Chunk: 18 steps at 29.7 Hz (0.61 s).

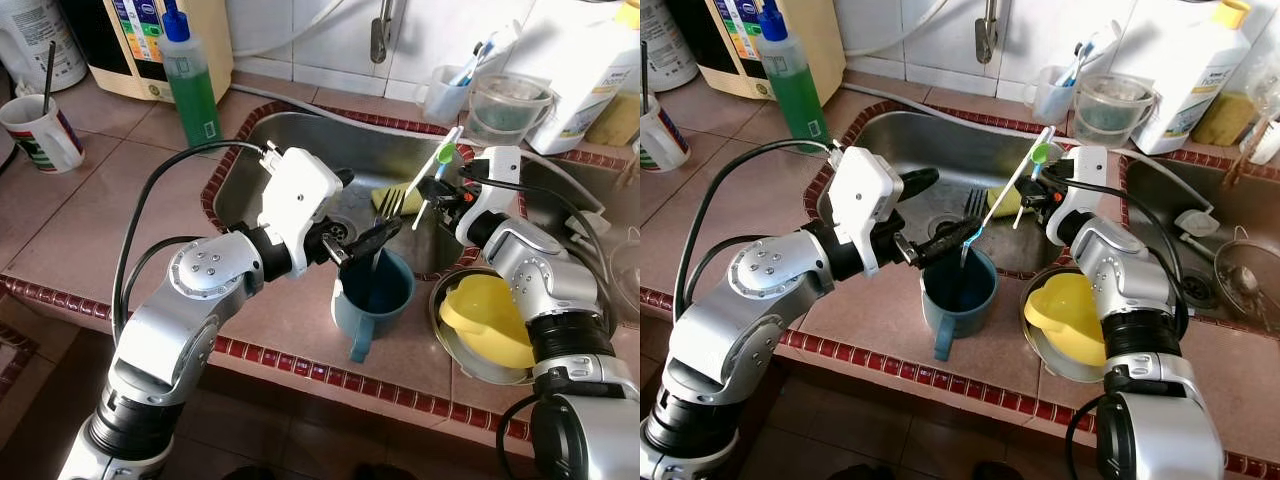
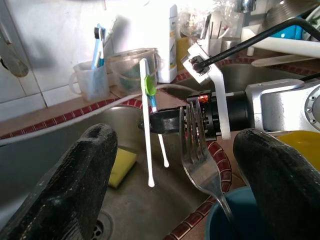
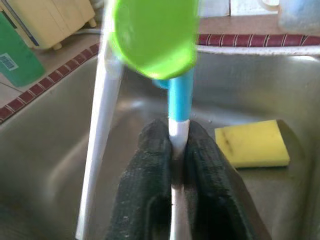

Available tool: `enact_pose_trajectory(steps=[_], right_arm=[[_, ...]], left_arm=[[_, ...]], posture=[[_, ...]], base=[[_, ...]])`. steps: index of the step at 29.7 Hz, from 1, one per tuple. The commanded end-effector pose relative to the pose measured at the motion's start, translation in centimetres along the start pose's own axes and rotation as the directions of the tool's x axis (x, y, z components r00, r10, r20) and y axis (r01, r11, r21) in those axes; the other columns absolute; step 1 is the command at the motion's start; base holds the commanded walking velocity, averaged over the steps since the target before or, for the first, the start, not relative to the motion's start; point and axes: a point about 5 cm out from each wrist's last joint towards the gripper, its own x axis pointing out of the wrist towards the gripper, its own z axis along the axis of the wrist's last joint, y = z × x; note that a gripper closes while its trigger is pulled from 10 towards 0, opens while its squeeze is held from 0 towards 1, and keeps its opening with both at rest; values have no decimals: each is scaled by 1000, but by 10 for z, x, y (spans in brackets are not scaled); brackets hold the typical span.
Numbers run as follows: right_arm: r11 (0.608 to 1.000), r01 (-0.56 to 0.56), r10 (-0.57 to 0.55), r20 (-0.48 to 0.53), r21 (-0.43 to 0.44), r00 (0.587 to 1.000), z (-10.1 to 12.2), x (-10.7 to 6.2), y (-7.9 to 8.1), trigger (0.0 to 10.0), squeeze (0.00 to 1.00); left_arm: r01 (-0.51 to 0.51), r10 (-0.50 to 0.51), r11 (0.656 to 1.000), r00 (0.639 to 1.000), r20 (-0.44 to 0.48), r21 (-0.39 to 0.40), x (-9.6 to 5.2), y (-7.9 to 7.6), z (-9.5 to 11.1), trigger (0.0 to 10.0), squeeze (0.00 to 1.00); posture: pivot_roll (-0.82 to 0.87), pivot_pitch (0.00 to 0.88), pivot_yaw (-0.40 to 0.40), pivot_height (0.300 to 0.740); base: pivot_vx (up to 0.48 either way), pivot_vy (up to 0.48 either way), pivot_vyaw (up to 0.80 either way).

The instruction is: Kitchen organization

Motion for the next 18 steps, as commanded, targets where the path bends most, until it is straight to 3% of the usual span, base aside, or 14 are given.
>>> enact_pose_trajectory(steps=[1, 18], right_arm=[[1000, 6, -7, 13, 22, 1000, 3, -1, -2, 10000, 1000], [1000, -7, 6, 31, 30, 999, 3, 1, 0, 10000, 1000]], left_arm=[[35, -35, 999, 999, 5, 6, 0, -6, 3, 10000, 0], [24, -25, 1000, 1000, 12, 17, 0, -3, 5, 10000, 0]], posture=[[-154, 208, -20, 732], [-146, 180, -27, 732]], base=[[0, 0, 0], [0, 0, 0]])
